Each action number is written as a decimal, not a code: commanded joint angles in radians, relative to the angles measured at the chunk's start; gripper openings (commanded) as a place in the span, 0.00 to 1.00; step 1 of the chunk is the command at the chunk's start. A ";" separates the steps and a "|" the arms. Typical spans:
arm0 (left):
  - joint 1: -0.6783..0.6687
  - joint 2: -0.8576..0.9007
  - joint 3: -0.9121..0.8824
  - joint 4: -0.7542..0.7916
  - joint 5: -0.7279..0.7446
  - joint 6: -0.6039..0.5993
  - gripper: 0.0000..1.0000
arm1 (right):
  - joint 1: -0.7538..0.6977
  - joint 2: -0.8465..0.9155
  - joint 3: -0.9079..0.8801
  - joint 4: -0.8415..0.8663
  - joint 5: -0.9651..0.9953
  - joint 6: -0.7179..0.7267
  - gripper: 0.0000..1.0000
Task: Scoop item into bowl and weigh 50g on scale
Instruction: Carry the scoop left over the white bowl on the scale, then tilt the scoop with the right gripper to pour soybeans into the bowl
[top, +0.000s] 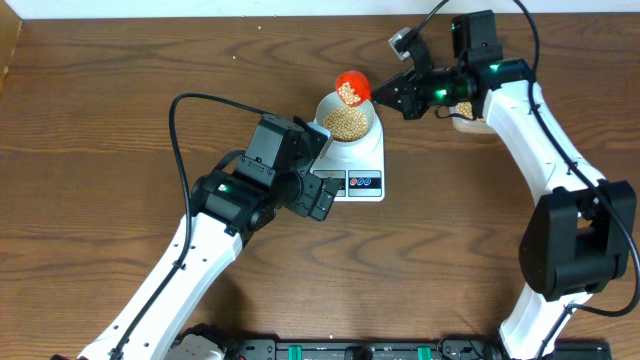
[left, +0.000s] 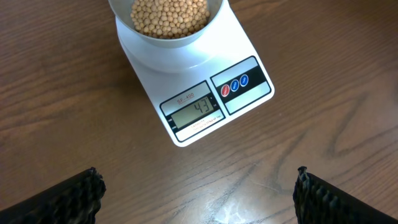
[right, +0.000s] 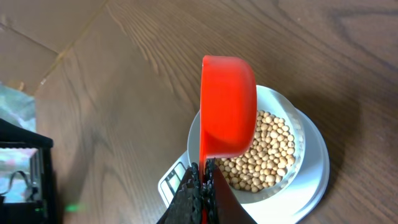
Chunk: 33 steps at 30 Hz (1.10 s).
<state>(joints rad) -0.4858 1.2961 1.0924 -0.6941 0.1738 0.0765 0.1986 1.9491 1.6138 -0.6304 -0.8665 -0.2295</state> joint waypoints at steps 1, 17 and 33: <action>0.003 -0.002 -0.008 -0.002 -0.013 0.006 0.99 | 0.024 -0.029 0.008 0.000 0.055 -0.050 0.01; 0.003 -0.002 -0.008 -0.002 -0.013 0.006 0.99 | 0.041 -0.029 0.008 -0.055 0.140 -0.211 0.01; 0.003 -0.002 -0.008 -0.002 -0.013 0.006 0.99 | 0.041 -0.029 0.008 -0.088 0.180 -0.371 0.01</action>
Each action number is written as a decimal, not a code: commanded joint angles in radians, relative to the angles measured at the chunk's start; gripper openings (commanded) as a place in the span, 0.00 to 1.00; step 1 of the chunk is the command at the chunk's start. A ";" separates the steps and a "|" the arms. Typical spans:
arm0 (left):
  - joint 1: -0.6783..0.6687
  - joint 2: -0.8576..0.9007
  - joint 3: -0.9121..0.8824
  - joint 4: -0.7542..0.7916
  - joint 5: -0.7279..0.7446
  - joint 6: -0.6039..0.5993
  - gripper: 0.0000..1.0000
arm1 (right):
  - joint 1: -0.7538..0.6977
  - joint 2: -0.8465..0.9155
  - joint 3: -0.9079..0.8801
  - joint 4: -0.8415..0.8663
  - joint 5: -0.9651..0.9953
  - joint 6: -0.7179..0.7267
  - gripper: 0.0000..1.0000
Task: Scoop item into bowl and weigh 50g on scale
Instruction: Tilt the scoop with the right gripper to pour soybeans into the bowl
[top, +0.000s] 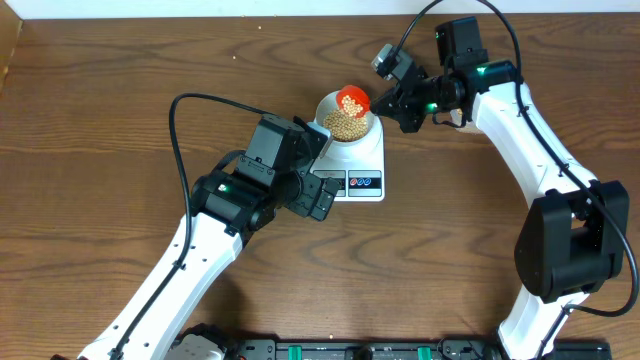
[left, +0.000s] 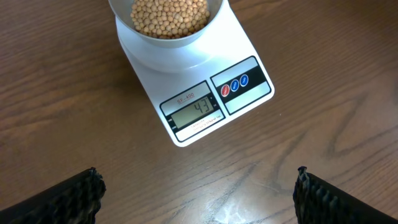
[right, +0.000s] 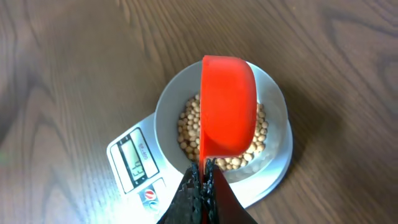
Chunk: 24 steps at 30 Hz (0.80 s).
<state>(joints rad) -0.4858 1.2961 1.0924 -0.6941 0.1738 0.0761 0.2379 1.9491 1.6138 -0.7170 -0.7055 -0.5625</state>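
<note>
A white scale (top: 355, 165) stands mid-table with a white bowl (top: 348, 118) of tan beans on it. Its display (left: 195, 111) reads 43. My right gripper (top: 384, 102) is shut on the handle of a red scoop (top: 351, 99), which hangs over the bowl's far side with a few beans in it. In the right wrist view the scoop (right: 228, 106) is seen edge-on above the bowl (right: 222, 140). My left gripper (left: 196, 196) is open over bare table just in front of the scale, holding nothing.
A container (top: 466, 118) with beans sits mostly hidden under the right arm, to the right of the scale. The table's far edge (top: 300, 14) runs along the top of the overhead view.
My right gripper has shifted with the red scoop from the bowl's far rim to more directly over the bowl. The scale still reads 43. The left arm has not moved.
</note>
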 joint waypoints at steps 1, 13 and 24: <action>0.003 -0.002 -0.008 -0.002 -0.013 0.006 0.99 | 0.002 -0.029 0.008 -0.001 0.035 -0.039 0.01; 0.003 -0.002 -0.008 -0.002 -0.013 0.006 0.99 | 0.002 -0.029 0.008 -0.002 0.045 -0.076 0.01; 0.003 -0.002 -0.008 -0.002 -0.013 0.006 0.99 | 0.002 -0.029 0.008 -0.001 0.045 -0.108 0.01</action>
